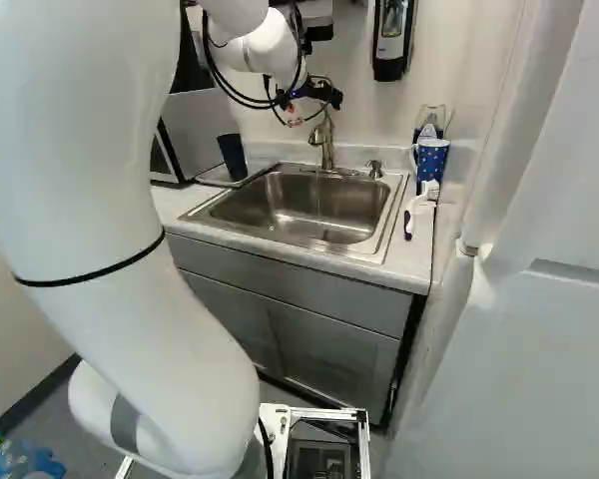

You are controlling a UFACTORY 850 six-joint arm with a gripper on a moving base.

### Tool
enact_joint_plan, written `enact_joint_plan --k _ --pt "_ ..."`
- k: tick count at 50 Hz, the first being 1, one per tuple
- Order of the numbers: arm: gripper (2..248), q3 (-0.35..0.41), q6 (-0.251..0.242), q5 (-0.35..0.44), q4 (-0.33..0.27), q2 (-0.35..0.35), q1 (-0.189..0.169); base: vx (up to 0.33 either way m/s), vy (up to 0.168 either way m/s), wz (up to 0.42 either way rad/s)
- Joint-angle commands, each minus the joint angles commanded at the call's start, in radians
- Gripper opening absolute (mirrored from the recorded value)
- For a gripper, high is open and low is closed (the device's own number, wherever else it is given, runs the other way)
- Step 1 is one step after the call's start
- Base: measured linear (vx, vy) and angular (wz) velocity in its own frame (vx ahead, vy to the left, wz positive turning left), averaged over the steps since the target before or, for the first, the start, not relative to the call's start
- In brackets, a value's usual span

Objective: Rinse the cup and place it in the tray

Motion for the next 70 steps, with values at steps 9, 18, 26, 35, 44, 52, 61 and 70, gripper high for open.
enact_joint_plan --k 9,18,26,35,44,52,61,70 --pt "247 0.046 0.0 -0.036 0.0 0.044 -0.009 0.0 0.0 0.0" --pt "247 0.093 0.0 -0.084 0.0 0.091 -0.014 0.0 0.0 0.0" --pt "247 0.136 0.0 -0.145 0.0 0.133 -0.017 0.0 0.0 0.0" --pt "247 0.184 0.0 -0.223 0.0 0.183 -0.018 0.0 0.0 0.0" --pt "247 0.231 0.0 -0.302 0.0 0.232 -0.023 0.0 0.0 0.0" --pt "247 0.272 0.0 -0.366 0.0 0.278 -0.029 0.0 0.0 0.0" --pt "247 0.317 0.0 -0.415 0.0 0.328 -0.036 0.0 0.0 0.0" --pt "247 0.325 0.0 -0.45 0.0 0.337 -0.037 0.0 0.0 0.0"
